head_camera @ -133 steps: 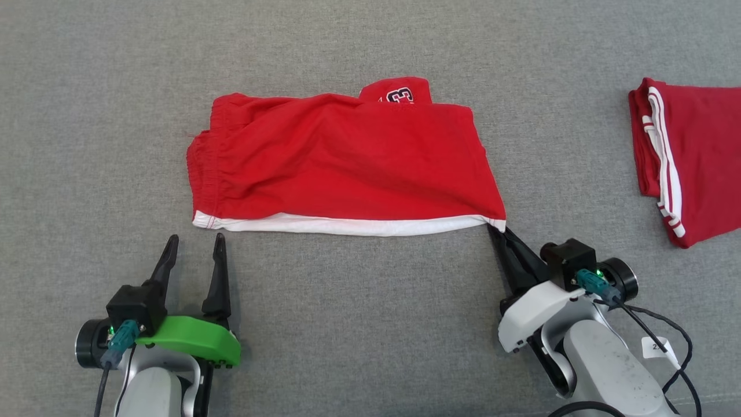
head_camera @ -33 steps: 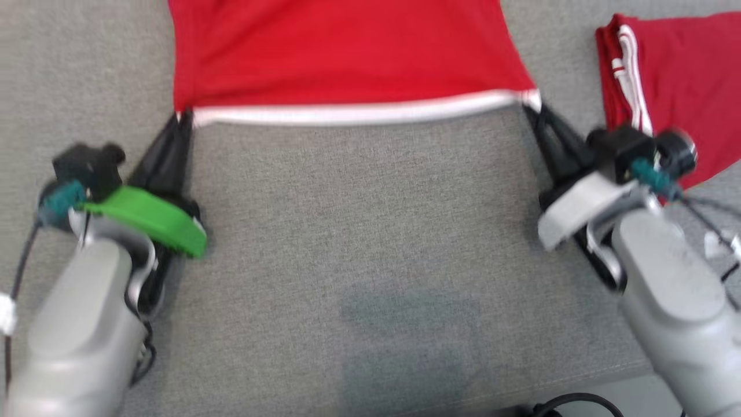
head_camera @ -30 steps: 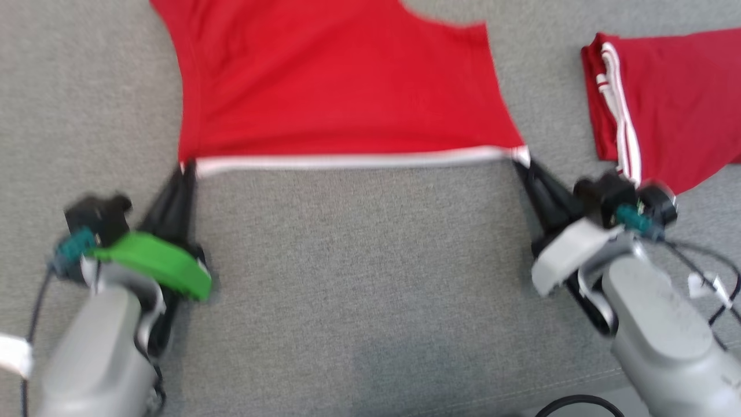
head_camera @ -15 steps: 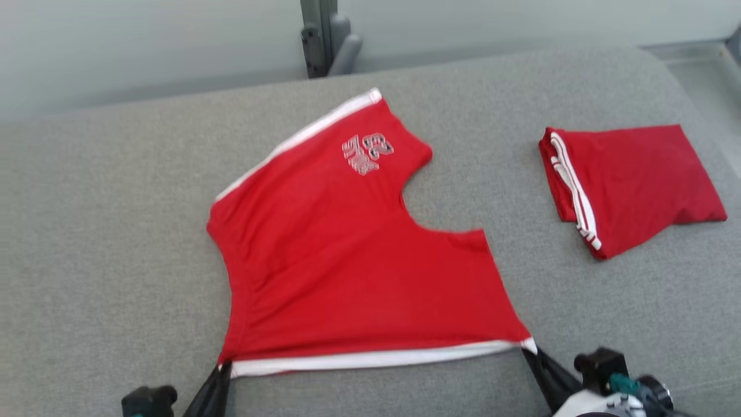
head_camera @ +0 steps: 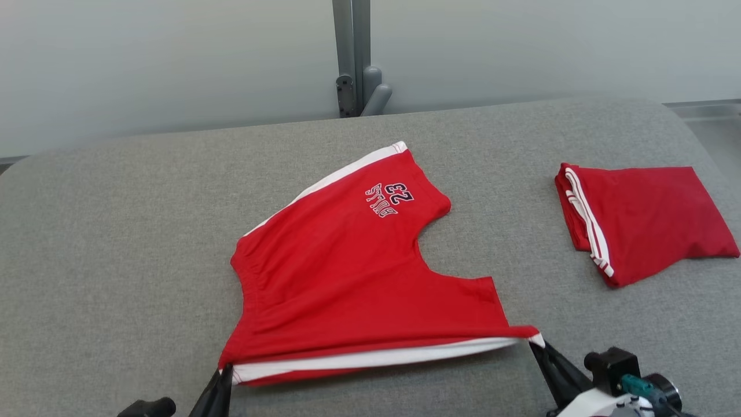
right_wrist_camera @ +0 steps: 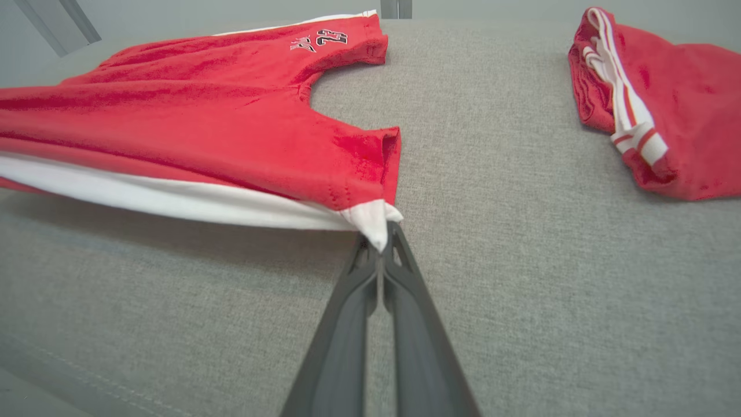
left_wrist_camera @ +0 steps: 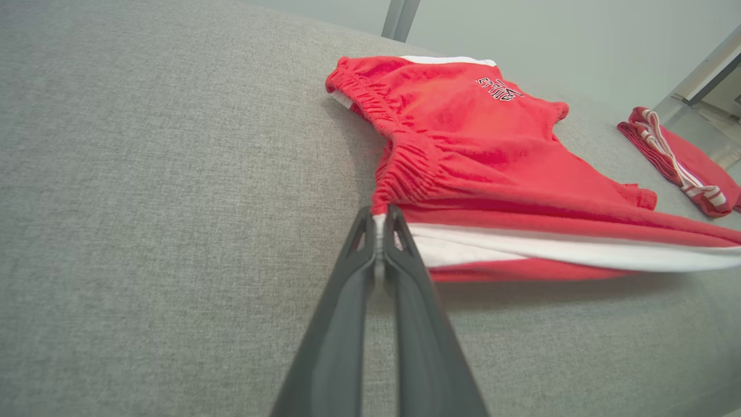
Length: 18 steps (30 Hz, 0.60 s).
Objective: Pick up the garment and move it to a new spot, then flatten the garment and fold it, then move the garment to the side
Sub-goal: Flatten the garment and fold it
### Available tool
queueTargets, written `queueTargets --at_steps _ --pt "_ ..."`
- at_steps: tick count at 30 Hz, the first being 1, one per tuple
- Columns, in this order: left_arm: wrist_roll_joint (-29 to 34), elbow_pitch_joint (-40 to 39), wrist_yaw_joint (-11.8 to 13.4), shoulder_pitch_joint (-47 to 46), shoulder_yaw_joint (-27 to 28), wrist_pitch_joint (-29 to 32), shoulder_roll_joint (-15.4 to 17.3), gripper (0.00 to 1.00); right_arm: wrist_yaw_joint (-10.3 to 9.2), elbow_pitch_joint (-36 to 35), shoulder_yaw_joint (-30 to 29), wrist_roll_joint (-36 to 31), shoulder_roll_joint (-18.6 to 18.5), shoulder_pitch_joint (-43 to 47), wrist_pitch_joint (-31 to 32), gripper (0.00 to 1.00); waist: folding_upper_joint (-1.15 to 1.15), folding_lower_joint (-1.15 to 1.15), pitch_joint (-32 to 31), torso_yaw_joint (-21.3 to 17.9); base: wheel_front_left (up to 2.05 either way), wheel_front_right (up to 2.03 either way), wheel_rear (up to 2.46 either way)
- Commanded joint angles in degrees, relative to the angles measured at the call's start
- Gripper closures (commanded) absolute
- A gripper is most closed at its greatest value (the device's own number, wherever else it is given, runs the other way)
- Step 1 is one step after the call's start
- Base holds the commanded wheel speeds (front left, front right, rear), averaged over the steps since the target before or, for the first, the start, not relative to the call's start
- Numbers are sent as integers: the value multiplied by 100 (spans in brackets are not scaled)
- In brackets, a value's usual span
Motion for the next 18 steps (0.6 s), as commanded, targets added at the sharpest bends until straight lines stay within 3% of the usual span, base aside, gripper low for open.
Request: queueTargets --at_steps 1,8,18 --pt "60 -58 18 -103 48 2 61 100 -22 -33 -69 -9 -42 -118 -11 100 0 1 96 50 0 0 0" --pt "-39 -285 15 -949 -35 2 -73 100 -18 22 -99 -136 -126 -1369 -11 100 0 1 806 294 0 0 0" --pt "-86 -73 13 -2501 -214 2 -407 100 -17 927 69 -408 -164 -3653 -11 100 0 1 2145 806 0 0 0"
